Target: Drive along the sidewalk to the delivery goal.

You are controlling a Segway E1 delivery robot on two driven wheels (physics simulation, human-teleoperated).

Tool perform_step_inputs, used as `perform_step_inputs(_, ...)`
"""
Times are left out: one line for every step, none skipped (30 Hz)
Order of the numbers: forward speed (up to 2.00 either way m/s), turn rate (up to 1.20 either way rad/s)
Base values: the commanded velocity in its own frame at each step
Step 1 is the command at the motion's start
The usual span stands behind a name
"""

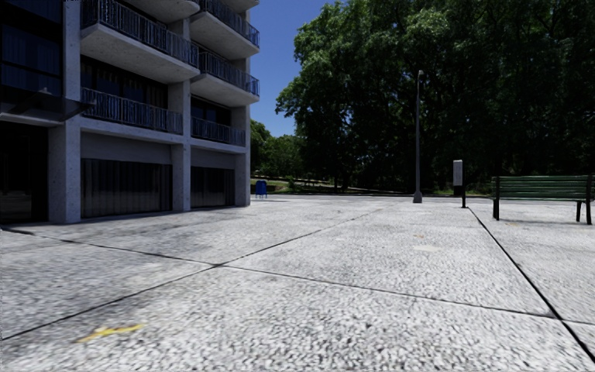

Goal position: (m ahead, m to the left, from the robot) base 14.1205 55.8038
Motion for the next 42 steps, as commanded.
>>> perform_step_inputs(1.67,0.00)
perform_step_inputs(1.75,0.00)
perform_step_inputs(1.78,0.00)
perform_step_inputs(1.78,0.00)
perform_step_inputs(1.78,0.00)
perform_step_inputs(1.78,0.00)
perform_step_inputs(1.78,-0.03)
perform_step_inputs(1.79,-0.55)
perform_step_inputs(1.79,-0.77)
perform_step_inputs(2.00,-0.81)
perform_step_inputs(2.00,-0.82)
perform_step_inputs(2.00,-0.36)
perform_step_inputs(2.00,0.00)
perform_step_inputs(2.00,0.00)
perform_step_inputs(2.00,0.00)
perform_step_inputs(2.00,0.00)
perform_step_inputs(2.00,0.00)
perform_step_inputs(2.00,0.00)
perform_step_inputs(2.00,0.00)
perform_step_inputs(2.00,0.00)
perform_step_inputs(2.00,0.00)
perform_step_inputs(2.00,0.00)
perform_step_inputs(2.00,0.00)
perform_step_inputs(2.00,0.00)
perform_step_inputs(2.00,0.00)
perform_step_inputs(2.00,0.00)
perform_step_inputs(2.00,0.00)
perform_step_inputs(2.00,0.00)
perform_step_inputs(2.00,-0.13)
perform_step_inputs(2.00,-0.58)
perform_step_inputs(2.00,-1.01)
perform_step_inputs(2.00,-1.20)
perform_step_inputs(2.00,-1.20)
perform_step_inputs(2.00,-1.20)
perform_step_inputs(2.00,-0.73)
perform_step_inputs(2.00,0.00)
perform_step_inputs(2.00,0.00)
perform_step_inputs(2.00,0.00)
perform_step_inputs(2.00,0.00)
perform_step_inputs(2.00,0.00)
perform_step_inputs(2.00,0.00)
perform_step_inputs(2.00,0.00)
